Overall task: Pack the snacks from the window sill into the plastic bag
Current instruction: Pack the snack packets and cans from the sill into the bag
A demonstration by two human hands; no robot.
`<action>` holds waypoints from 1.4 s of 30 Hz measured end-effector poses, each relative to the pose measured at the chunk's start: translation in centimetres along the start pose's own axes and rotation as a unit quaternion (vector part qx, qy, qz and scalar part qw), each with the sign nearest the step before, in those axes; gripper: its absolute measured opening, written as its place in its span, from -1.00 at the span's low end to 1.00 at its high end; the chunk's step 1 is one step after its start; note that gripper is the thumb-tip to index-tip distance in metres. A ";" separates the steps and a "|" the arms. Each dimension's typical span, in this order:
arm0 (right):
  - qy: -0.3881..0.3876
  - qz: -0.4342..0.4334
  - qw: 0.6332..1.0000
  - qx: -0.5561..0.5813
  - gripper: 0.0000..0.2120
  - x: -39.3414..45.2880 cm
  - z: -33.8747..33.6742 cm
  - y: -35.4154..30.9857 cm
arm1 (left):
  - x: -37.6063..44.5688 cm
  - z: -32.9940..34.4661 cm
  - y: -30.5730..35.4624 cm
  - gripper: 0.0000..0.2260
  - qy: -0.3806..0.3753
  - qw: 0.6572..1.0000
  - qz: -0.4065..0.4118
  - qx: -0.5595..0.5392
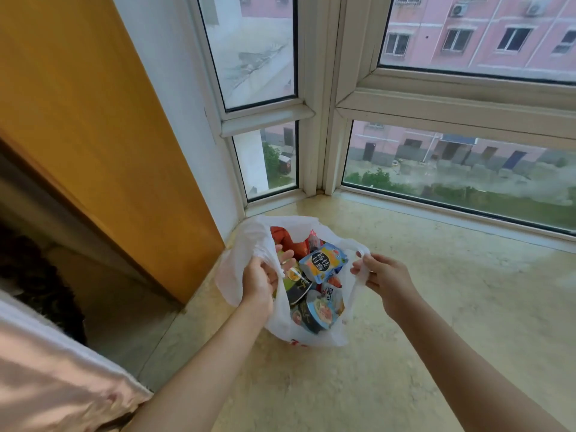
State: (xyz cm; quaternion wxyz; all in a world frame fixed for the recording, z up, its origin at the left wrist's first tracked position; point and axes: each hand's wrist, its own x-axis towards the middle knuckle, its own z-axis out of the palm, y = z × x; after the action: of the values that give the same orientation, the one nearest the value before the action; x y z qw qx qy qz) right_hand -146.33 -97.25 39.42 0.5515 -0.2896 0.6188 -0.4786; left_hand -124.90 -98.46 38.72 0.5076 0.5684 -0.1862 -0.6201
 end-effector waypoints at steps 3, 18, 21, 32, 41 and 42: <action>-0.017 0.005 1.000 0.007 -0.84 -0.2 0.2 -2.1 | -0.7 0.5 2.6 -0.73 -0.027 0.999 0.010 -0.029; -0.061 -0.021 0.994 0.087 -0.82 0.6 1.9 -15.0 | -2.2 4.0 18.2 -0.59 -0.201 0.980 0.006 0.011; -0.048 -0.024 0.988 0.145 -0.80 1.2 0.3 -17.4 | -3.1 6.8 19.9 -0.62 -0.232 0.972 0.020 0.002; 0.005 0.038 0.996 0.076 -0.78 -4.3 -5.6 -13.0 | -3.1 8.4 12.3 -0.65 -0.293 0.949 -0.070 0.093; -0.033 0.116 0.991 0.058 -0.67 -7.7 -10.1 -12.9 | -5.9 13.6 10.8 -0.55 -0.417 0.884 -0.101 0.183; -0.025 0.108 0.992 0.060 -0.68 -7.9 -10.7 -13.1 | -6.3 14.5 10.8 -0.55 -0.428 0.879 -0.103 0.185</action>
State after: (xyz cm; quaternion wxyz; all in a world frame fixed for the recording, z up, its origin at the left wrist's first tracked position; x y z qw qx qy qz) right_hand -157.04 -92.20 53.87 0.6315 -0.1996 0.6026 -0.4452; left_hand -134.40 -102.68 54.84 0.1975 0.3470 -0.4373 -0.8058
